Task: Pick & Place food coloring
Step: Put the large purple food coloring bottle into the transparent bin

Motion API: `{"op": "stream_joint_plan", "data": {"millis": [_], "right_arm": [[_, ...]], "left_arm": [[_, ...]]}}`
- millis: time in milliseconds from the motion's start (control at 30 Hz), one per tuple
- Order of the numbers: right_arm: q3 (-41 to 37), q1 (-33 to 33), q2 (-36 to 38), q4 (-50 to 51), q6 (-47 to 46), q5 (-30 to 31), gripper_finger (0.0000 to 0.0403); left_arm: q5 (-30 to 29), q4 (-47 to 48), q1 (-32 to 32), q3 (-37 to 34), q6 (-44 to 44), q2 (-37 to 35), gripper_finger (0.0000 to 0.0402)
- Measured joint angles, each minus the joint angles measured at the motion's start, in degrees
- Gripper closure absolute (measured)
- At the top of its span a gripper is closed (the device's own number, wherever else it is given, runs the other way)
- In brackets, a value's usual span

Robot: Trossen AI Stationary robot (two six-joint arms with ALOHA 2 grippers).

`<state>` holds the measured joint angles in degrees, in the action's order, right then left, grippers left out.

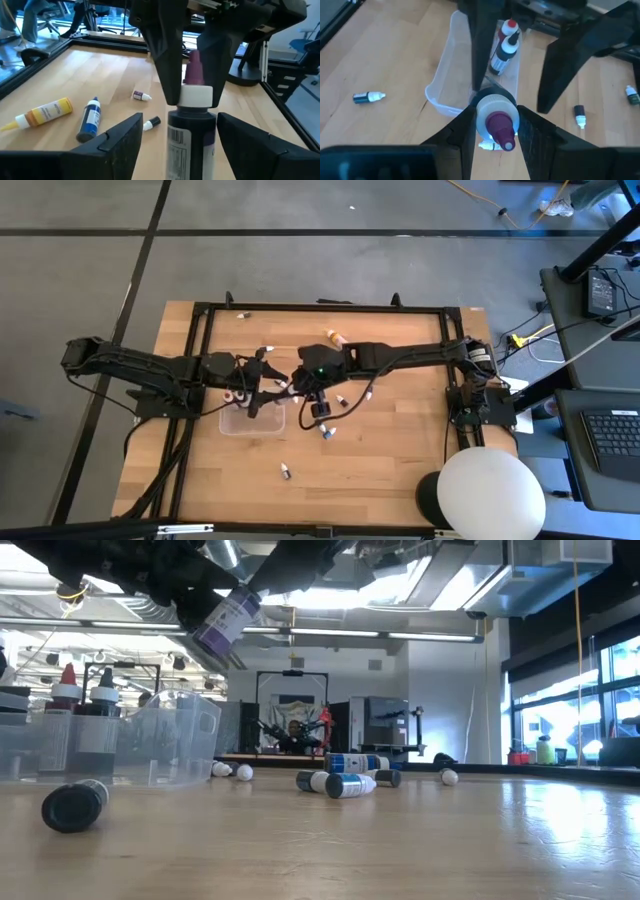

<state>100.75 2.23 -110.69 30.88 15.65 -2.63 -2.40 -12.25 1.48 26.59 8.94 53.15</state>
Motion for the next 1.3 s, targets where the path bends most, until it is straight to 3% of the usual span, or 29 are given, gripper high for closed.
{"op": "stream_joint_plan", "data": {"millis": [367, 800, 1300], "right_arm": [[0.00, -0.12, 0.02, -2.04, 1.36, 0.02, 0.0273], [0.00, -0.12, 0.02, -3.49, 2.67, -0.05, 0.0273], [0.00, -0.10, 0.02, -2.97, 3.55, 0.11, 0.0258]], "left_arm": [[3.43, 0.09, 0.00, 0.00, -1.62, 0.00, 0.0161], [3.43, 0.24, 0.00, -0.02, -1.09, -0.07, 0.0250], [2.40, 0.39, 0.05, -0.02, -2.21, -0.02, 0.0257]]}}
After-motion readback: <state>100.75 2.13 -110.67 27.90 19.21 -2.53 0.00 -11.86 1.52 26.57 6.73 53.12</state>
